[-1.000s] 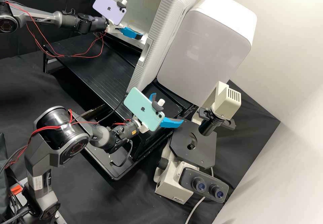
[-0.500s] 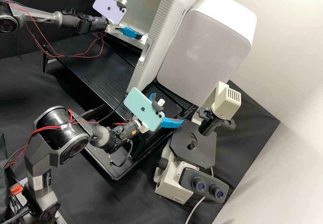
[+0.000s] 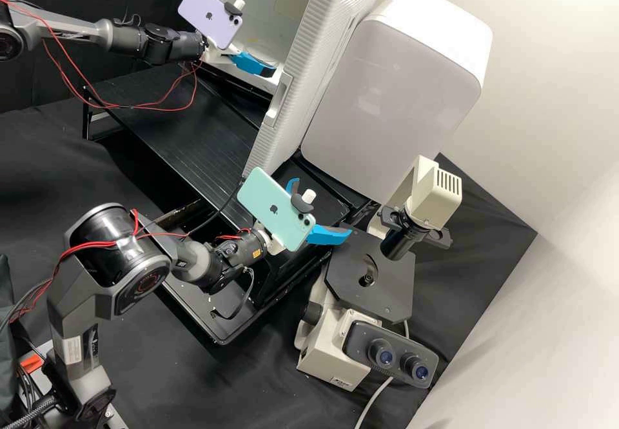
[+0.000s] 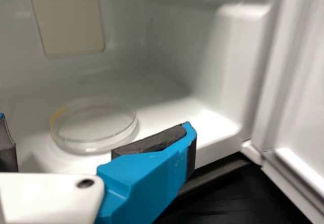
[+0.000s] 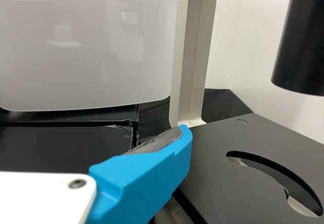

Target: Take the petri dish out of the incubator

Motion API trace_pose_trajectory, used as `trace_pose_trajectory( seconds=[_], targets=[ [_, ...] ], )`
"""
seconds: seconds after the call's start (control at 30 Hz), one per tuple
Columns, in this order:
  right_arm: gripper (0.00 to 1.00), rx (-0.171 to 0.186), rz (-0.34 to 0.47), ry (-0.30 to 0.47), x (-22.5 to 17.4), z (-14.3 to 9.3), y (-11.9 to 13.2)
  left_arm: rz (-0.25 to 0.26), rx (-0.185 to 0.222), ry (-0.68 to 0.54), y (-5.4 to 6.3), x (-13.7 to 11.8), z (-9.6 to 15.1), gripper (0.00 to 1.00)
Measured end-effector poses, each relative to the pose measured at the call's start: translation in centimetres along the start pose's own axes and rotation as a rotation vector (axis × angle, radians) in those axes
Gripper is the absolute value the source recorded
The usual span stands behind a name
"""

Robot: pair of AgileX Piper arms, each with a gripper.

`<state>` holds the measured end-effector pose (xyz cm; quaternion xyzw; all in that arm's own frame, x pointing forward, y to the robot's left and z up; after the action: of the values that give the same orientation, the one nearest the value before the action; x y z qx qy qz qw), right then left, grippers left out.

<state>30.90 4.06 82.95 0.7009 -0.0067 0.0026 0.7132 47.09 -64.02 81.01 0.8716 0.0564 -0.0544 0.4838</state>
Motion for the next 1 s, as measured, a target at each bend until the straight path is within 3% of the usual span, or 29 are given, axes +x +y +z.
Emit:
trace_pose_trajectory(
  seconds=[0.13, 0.37, 0.67, 0.8, 1.0],
  targets=[
    [1.0, 0.0, 0.0, 0.0, 0.0, 0.0, 0.0, 0.032, 0.022, -0.033, 1.2, -1.6, 1.1, 1.0],
    [1.0, 0.0, 0.0, 0.0, 0.0, 0.0, 0.0, 0.031, 0.018, -0.018, 1.6, -1.7, 1.1, 1.0],
    [1.0, 0.0, 0.0, 0.0, 0.0, 0.0, 0.0, 0.04, -0.081, 0.049, 1.8, 0.1, 0.7, 1.0],
    [1.0, 0.0, 0.0, 0.0, 0.0, 0.0, 0.0, 0.04, -0.104, 0.063, 1.4, 1.1, 0.7, 1.0],
    [1.0, 0.0, 0.0, 0.0, 0.0, 0.0, 0.0, 0.046, -0.108, 0.083, 1.0, 1.9, 0.7, 1.0]
  ],
)
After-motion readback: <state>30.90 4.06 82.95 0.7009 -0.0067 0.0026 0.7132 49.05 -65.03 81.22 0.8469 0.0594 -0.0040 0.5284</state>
